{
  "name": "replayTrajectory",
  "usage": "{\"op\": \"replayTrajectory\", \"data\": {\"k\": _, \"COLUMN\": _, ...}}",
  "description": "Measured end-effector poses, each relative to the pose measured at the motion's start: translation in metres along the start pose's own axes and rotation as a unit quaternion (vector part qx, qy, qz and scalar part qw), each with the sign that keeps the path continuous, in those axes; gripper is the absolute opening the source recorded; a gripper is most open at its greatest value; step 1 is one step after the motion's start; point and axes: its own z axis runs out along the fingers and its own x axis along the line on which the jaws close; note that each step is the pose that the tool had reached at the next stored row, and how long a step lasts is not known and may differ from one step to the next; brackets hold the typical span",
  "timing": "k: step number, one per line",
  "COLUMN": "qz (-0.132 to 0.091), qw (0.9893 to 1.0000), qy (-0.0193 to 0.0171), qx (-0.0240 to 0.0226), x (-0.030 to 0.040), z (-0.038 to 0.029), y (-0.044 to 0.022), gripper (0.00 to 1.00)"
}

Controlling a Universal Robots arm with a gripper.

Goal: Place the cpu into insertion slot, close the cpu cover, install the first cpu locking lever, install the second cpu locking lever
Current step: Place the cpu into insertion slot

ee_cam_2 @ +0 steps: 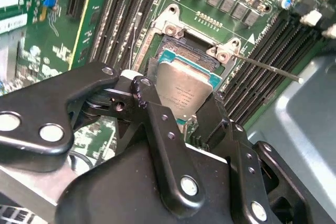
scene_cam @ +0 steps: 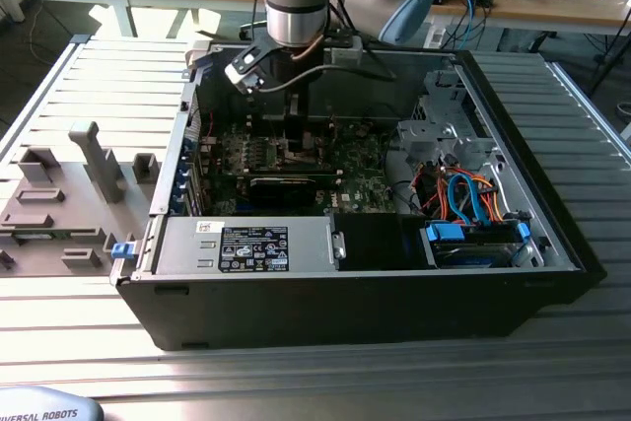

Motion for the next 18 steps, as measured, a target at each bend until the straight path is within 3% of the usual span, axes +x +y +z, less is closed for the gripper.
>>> {"op": "replayTrajectory", "data": {"k": 4, "qz": -0.043, "qw": 0.9991, "qy": 0.0023, "qx": -0.0029, "x": 0.0001, "z": 0.0003, "y": 0.0004, "gripper": 0.54}}
{"op": "replayTrajectory", "data": {"k": 18, "qz": -0.044, "qw": 0.999, "qy": 0.0028, "qx": -0.0028, "x": 0.0004, "z": 0.0051, "y": 0.0004, "gripper": 0.54}}
